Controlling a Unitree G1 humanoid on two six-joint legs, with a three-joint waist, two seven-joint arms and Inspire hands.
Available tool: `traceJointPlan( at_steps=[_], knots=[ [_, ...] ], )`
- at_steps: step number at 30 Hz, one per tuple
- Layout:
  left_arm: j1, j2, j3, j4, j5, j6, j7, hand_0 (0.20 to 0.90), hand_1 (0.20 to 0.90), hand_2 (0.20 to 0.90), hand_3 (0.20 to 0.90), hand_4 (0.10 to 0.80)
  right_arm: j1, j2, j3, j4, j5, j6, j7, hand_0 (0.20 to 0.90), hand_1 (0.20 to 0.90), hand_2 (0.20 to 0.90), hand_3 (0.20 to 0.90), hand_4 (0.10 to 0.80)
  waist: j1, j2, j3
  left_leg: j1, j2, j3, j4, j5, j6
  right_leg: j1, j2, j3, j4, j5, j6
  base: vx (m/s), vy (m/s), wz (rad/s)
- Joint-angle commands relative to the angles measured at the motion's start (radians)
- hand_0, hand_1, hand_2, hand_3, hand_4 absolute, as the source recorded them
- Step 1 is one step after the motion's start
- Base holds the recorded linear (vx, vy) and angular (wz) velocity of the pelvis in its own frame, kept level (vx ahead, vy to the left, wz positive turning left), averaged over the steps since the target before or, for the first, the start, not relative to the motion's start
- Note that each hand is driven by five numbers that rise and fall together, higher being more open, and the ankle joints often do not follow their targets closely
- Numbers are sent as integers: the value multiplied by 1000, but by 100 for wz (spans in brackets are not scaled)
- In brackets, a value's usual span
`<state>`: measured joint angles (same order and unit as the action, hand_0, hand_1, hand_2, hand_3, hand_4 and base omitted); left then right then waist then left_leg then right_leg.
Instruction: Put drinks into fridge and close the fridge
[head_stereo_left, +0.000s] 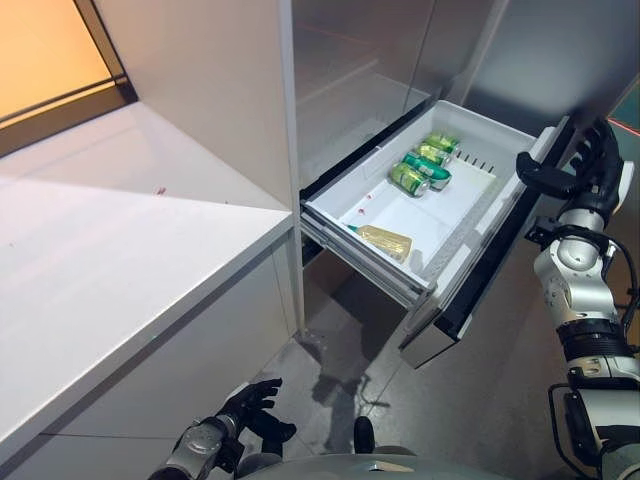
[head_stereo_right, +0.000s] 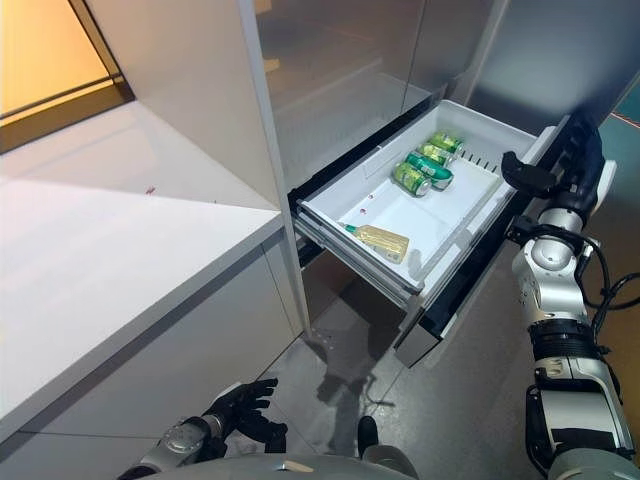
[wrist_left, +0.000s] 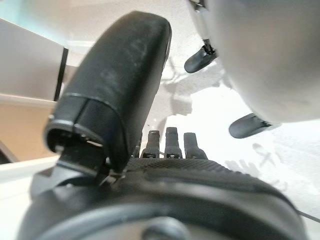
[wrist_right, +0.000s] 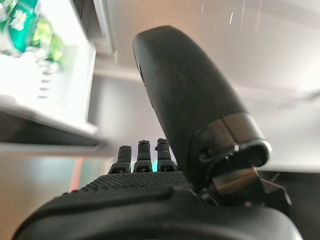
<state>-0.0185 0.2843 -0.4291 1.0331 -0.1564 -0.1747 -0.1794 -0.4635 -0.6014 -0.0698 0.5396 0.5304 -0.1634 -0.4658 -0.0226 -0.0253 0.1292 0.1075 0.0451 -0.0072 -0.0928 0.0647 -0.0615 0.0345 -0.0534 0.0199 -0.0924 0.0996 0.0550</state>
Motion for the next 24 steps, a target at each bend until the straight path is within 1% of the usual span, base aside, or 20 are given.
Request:
traceJointPlan(
  at_steps=[1,6,7,9,11,14,17,20,24],
  knots=[
    [-50,-1,-42,49,-15,-27,18,900,900,900,900,800,-55,5,-46,-19,49,-112,33,900,900,900,900,800,34,-23,-36,-14,-86,-19,67,-102,87,26,23,33,69,-55,-18,58,12,-3],
    [-2,-14,-23,62,7,-32,33,900,900,900,900,800,-2,53,-79,8,128,-95,86,900,900,900,900,800,57,-24,-17,-21,-117,-68,177,-152,102,53,8,36,126,-85,-29,155,1,4],
    [22,-12,-21,58,19,-36,44,900,900,900,900,800,24,68,-84,1,139,-96,93,900,900,900,900,800,67,-25,-1,-31,-128,-86,219,-168,109,51,2,32,159,-100,-31,137,-25,9],
    [25,-3,-21,52,3,-41,62,900,900,900,900,800,27,76,-73,-7,159,-105,78,900,900,900,900,800,77,-24,31,-61,-139,-106,270,-191,119,29,-1,25,208,-123,-33,18,-30,9],
    [-3,3,-20,46,-28,-45,77,900,900,900,900,800,-5,75,-67,12,178,-136,57,900,900,900,900,800,87,-19,73,-112,-147,-122,310,-196,127,-18,-2,15,254,-135,-33,-194,-46,6],
    [-81,15,-23,20,-58,-42,109,900,900,900,900,800,-104,52,-74,69,247,-177,59,900,900,900,900,800,98,-12,166,-225,-159,-142,378,-196,138,-127,1,2,332,-145,-35,-380,-59,5],
    [-124,18,-20,0,-90,-42,132,900,900,900,900,800,-164,41,-70,95,311,-182,65,900,900,900,900,800,100,-6,216,-300,-167,-143,427,-196,144,-197,4,-3,381,-149,-42,-251,-15,-2],
    [-138,12,-14,-10,-102,-57,149,900,900,900,900,800,-184,37,-72,121,373,-191,96,900,900,900,900,800,100,-1,242,-363,-174,-141,479,-201,147,-257,6,-7,429,-155,-49,-135,18,2],
    [-158,11,-14,-36,-112,-49,174,900,900,900,900,800,-202,39,-64,99,378,-176,157,900,900,900,900,800,98,6,253,-433,-179,-133,528,-204,147,-324,8,-9,477,-161,-54,-91,25,1]
  ],
)
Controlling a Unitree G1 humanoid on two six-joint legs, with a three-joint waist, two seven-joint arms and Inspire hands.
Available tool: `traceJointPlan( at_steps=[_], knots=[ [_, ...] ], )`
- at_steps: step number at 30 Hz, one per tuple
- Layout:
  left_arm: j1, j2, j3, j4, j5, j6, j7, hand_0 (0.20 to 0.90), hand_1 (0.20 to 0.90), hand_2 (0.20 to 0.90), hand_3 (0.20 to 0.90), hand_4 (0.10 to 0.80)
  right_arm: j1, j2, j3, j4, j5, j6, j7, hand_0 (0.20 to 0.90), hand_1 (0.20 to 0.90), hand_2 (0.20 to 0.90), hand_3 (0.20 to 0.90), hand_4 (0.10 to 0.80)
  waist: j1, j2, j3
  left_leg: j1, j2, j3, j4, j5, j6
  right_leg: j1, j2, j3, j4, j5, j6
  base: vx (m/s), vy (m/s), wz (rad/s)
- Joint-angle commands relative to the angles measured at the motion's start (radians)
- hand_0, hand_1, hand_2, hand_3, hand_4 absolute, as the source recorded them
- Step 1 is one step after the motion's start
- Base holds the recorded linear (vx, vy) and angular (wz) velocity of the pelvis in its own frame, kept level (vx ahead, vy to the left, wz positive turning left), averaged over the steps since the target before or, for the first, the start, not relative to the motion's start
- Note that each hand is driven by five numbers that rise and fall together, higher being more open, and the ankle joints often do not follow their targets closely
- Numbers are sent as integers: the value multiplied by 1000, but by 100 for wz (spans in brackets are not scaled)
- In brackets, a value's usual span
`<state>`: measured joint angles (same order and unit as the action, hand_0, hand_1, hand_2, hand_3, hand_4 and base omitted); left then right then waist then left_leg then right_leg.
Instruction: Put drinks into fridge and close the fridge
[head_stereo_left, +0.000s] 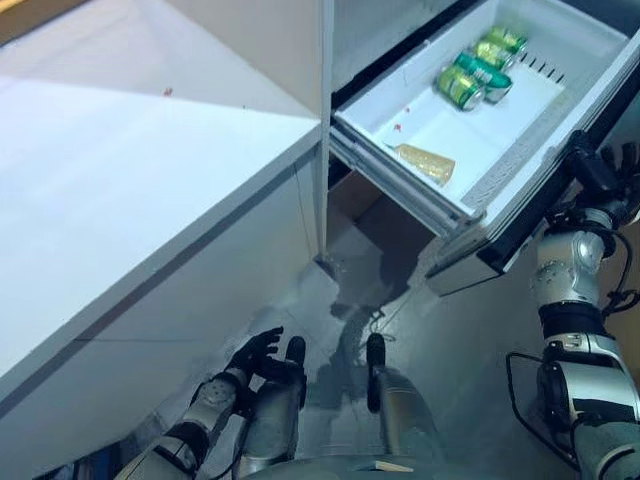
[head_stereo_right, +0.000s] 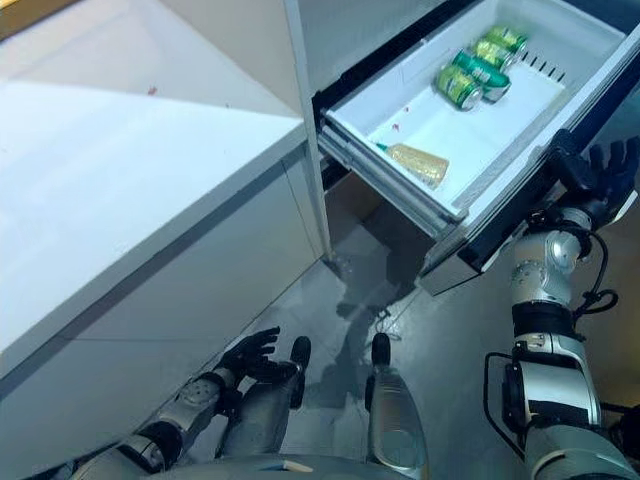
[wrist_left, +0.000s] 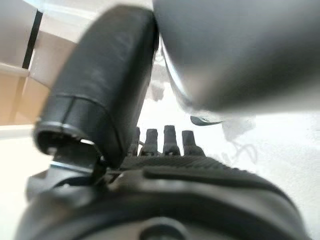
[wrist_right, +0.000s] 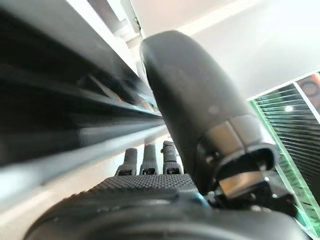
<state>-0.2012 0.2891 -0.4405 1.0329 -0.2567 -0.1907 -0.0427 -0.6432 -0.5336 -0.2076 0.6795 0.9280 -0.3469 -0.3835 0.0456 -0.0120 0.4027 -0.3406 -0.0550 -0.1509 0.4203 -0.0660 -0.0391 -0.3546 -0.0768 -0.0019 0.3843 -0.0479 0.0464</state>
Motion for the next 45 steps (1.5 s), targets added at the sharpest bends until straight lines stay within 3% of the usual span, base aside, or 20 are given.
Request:
traceJointPlan(
  at_steps=[1,17,18,25,37,45],
  knots=[
    [21,7,0,-37,-13,-32,38,900,900,900,900,800,-27,-28,78,-47,-20,12,82,900,900,900,900,800,30,-7,-20,9,-78,11,18,-73,124,60,32,13,5,-14,-46,-55,8,8],
    [58,9,5,-57,-1,-19,20,900,900,900,900,800,-5,21,182,-226,-19,200,492,900,900,900,900,800,43,-12,-58,68,-62,-12,-57,-35,101,113,21,-6,-42,-12,-44,34,3,-1],
    [74,16,6,-57,7,-20,13,900,900,900,900,800,-11,18,228,-273,-34,239,579,900,900,900,900,800,51,-15,-68,91,-59,-20,-88,-24,97,134,20,-14,-62,-9,-41,96,3,2],
    [124,53,0,-75,28,-19,-23,900,900,900,900,800,-80,-15,365,-365,-48,359,809,900,900,900,900,800,93,-24,-102,173,-50,-47,-192,10,82,222,13,-58,-150,-1,-31,92,12,16],
    [170,82,8,-88,63,0,-49,900,900,900,900,800,-119,-1,408,-396,-20,406,802,900,900,900,900,800,130,-37,-164,269,-51,-47,-284,30,81,330,-3,-110,-237,15,-12,89,34,24],
    [208,87,30,-55,80,6,-57,900,900,900,900,800,-77,21,363,-361,-25,326,647,900,900,900,900,800,114,-38,-216,335,-37,-13,-331,28,85,386,-2,-86,-301,47,-1,66,14,6]
  ],
)
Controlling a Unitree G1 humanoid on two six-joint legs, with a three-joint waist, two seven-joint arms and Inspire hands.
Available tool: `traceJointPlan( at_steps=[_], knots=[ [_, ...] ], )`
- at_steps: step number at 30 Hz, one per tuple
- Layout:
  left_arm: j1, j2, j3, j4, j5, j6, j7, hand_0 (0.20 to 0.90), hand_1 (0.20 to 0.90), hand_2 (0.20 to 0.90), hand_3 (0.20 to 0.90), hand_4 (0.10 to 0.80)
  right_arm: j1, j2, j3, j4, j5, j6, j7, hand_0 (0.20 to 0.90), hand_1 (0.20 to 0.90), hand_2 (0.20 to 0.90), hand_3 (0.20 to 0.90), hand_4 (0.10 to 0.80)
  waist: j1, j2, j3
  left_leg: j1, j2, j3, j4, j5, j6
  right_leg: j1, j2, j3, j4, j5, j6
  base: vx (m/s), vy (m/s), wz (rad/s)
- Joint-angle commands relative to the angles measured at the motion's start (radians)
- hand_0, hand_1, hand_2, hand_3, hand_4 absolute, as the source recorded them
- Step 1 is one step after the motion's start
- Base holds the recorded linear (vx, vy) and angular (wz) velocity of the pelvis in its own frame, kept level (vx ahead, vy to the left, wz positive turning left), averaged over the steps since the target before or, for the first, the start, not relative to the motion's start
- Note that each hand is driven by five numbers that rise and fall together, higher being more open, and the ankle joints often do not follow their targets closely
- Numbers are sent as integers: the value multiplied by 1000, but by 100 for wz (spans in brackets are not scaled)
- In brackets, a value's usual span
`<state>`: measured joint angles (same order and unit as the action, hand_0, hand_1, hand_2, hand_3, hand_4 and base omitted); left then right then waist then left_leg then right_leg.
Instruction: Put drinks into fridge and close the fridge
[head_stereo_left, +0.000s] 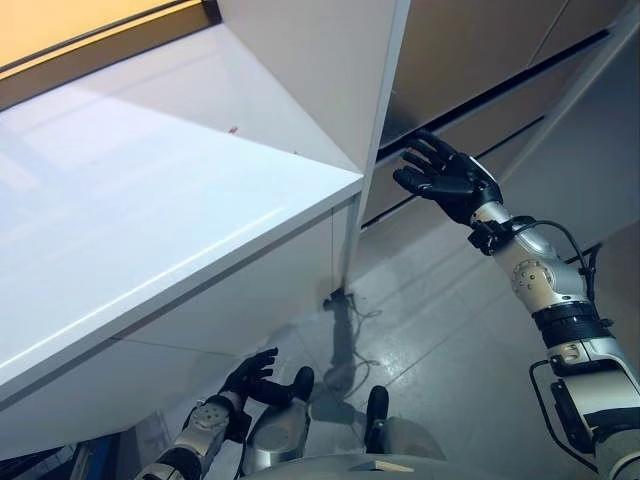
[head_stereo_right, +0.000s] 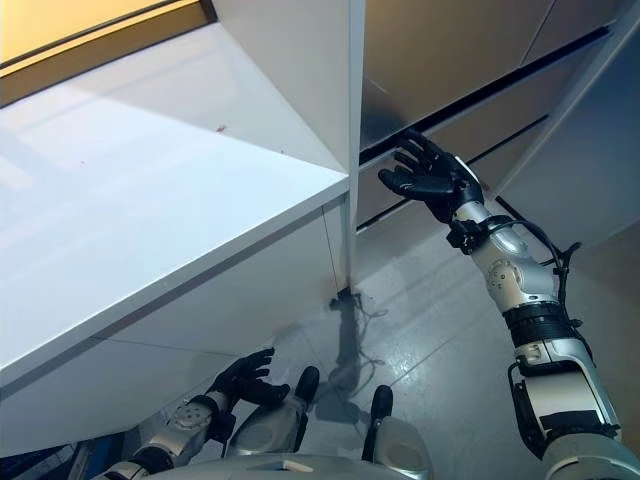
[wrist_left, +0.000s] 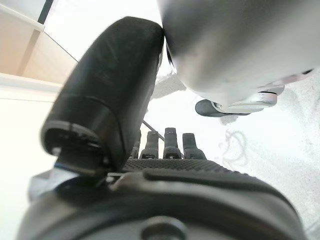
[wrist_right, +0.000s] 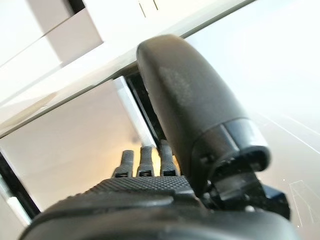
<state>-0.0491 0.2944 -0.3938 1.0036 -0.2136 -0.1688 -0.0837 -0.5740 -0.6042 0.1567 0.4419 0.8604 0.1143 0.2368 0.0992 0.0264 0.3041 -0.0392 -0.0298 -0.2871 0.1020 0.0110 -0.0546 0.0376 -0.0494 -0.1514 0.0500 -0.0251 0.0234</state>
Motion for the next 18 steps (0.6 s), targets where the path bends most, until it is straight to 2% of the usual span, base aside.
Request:
traceJointPlan(
  at_steps=[1,4,9,11,13,15,18],
  knots=[
    [58,79,-14,-18,33,-17,-15,900,900,900,900,800,-137,91,-8,-124,45,-143,15,900,900,900,900,800,52,-75,-125,41,-59,132,-25,-47,101,-2,-27,72,22,29,23,26,12,-5],
    [64,67,-11,4,29,-24,-12,900,900,900,900,800,-111,96,-29,-129,23,-203,-59,900,900,900,900,800,32,-75,-142,60,-49,158,-51,-44,99,5,-21,95,-4,41,23,7,5,-8],
    [62,34,6,35,4,-29,-9,900,900,900,900,800,-27,113,-63,-165,-121,-287,-262,900,900,900,900,800,-21,-75,-173,86,-28,217,-103,-36,91,9,-4,142,-57,66,22,-18,-1,-18],
    [60,18,13,42,-9,-29,-1,900,900,900,900,800,33,129,-64,-181,-155,-292,-290,900,900,900,900,800,-42,-76,-183,93,-21,237,-122,-29,88,5,2,157,-71,76,22,-43,-17,-26],
    [60,-5,27,52,-22,-29,16,900,900,900,900,800,165,162,-69,-178,-205,-293,-280,900,900,900,900,800,-71,-78,-198,104,-11,269,-144,-22,84,4,8,173,-86,85,22,-41,-26,-35],
    [59,-11,33,55,-26,-30,19,900,900,900,900,800,205,173,-66,-165,-214,-289,-276,900,900,900,900,800,-78,-79,-203,108,-9,278,-150,-20,83,4,11,177,-90,87,22,-20,-20,-26],
    [66,-38,48,62,-38,-20,32,900,900,900,900,800,384,232,-35,-35,-273,-288,-237,900,900,900,900,800,-104,-78,-224,121,-2,312,-170,-15,81,9,18,186,-108,94,21,-15,-30,-19]
  ],
)
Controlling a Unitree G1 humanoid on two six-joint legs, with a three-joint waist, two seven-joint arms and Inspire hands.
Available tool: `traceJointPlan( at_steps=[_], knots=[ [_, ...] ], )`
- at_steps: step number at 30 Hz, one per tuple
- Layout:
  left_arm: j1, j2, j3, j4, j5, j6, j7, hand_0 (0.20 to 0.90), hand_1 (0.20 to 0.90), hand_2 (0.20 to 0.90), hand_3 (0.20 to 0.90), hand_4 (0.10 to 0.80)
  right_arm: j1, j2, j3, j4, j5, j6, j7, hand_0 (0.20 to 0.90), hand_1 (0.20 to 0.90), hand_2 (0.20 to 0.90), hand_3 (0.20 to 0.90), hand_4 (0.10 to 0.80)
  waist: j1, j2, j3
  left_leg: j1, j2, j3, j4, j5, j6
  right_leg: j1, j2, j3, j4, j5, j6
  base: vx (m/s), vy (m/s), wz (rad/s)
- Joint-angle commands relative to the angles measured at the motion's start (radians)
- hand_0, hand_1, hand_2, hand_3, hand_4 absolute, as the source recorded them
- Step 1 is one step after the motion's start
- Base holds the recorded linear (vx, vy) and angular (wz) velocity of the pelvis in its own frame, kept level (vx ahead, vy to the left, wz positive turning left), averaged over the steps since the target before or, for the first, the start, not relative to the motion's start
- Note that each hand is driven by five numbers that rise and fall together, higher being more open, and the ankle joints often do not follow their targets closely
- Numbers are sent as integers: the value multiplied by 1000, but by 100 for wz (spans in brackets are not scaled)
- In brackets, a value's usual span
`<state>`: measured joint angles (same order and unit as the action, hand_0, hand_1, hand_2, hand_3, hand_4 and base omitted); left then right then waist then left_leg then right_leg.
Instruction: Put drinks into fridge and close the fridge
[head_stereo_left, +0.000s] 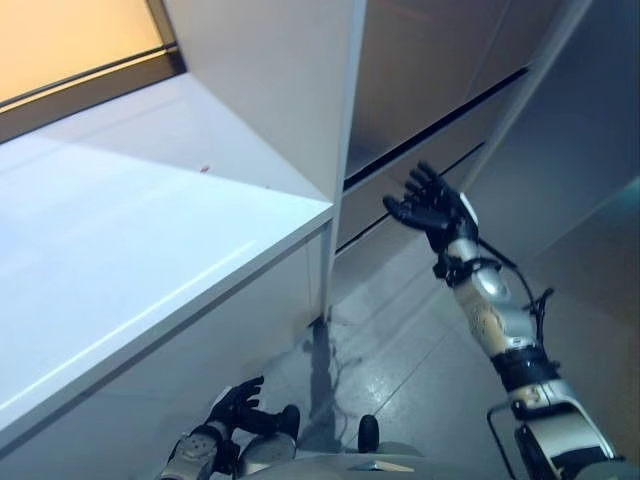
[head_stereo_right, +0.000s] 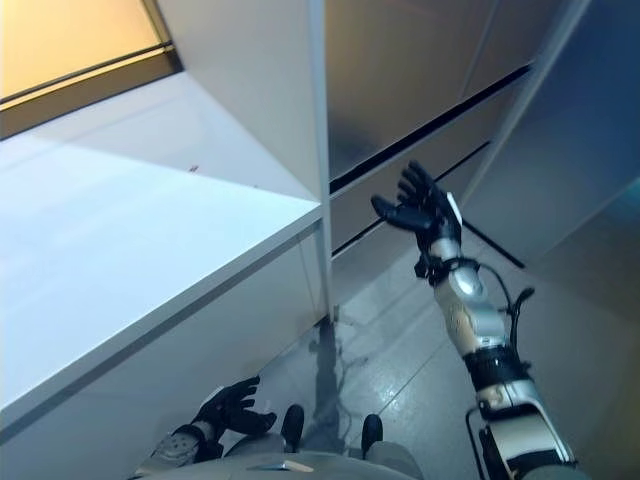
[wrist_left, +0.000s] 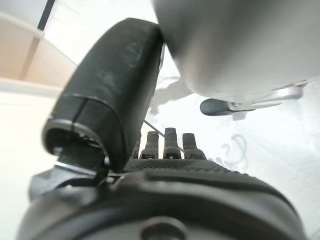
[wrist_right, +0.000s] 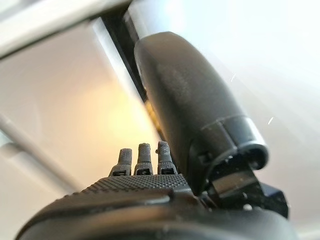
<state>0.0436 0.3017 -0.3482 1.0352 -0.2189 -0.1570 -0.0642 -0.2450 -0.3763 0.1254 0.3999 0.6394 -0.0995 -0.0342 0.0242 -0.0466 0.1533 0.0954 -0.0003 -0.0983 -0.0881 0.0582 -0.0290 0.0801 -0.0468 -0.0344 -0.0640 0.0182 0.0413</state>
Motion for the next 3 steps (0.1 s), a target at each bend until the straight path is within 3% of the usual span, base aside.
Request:
traceJointPlan(
  at_steps=[1,3],
  knots=[
    [-25,-49,7,33,-35,-31,12,900,900,900,900,800,87,18,10,45,-68,-65,42,900,900,900,900,800,-33,-5,-77,-11,-31,130,18,-61,54,-32,17,68,1,52,3,-8,-31,-9],
    [-29,-57,11,44,-50,-34,0,900,900,900,900,800,132,51,45,163,-115,-37,57,900,900,900,900,800,-41,-5,-84,-6,-30,142,15,-61,53,-26,21,70,-6,55,1,-3,-18,-1]
  ],
)
